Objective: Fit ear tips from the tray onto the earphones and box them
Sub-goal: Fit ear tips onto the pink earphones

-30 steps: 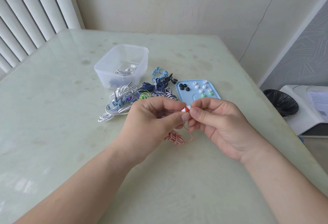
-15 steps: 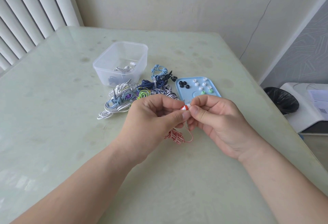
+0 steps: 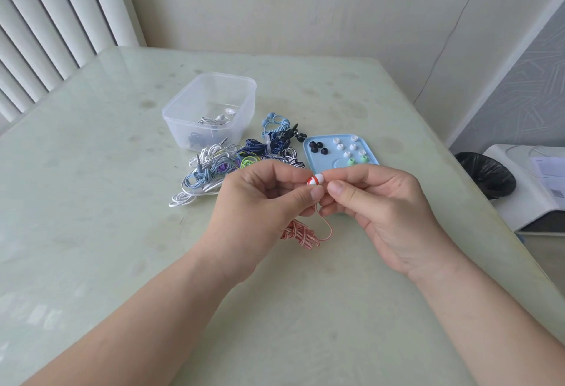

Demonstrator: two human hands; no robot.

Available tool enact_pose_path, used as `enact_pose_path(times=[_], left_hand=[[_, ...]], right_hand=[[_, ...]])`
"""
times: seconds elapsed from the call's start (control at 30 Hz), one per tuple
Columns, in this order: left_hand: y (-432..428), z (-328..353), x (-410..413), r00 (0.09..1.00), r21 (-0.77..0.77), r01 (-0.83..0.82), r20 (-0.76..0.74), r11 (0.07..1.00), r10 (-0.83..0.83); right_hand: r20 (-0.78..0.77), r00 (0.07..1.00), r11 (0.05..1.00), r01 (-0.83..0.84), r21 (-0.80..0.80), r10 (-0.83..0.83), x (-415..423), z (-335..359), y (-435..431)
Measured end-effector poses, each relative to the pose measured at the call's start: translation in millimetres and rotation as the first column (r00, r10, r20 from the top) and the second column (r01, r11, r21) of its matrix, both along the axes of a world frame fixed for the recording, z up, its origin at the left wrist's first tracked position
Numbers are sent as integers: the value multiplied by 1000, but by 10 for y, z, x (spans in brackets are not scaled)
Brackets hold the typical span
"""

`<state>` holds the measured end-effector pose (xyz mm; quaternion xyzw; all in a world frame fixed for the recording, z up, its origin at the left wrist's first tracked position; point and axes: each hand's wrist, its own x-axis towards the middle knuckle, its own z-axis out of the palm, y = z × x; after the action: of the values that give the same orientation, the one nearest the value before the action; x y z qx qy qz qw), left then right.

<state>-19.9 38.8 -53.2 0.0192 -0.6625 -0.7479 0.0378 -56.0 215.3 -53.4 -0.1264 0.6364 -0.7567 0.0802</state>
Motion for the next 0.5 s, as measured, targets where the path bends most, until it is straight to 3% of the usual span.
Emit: enact_pose_path(times=[0.2, 0.37, 0.5], left_hand=[[-20, -26, -32, 1000, 25, -14, -27, 1000, 15], [-14, -13, -27, 995, 19, 98, -16, 995, -98], [-30, -6, -50, 997, 94, 81, 4, 992, -82]], right_hand=[[-94, 995, 995, 28, 97, -19, 33, -35, -22], [-72, 997, 990, 35, 135, -25, 24, -21, -9], [-66, 997, 993, 44, 114, -37, 19, -11, 10]])
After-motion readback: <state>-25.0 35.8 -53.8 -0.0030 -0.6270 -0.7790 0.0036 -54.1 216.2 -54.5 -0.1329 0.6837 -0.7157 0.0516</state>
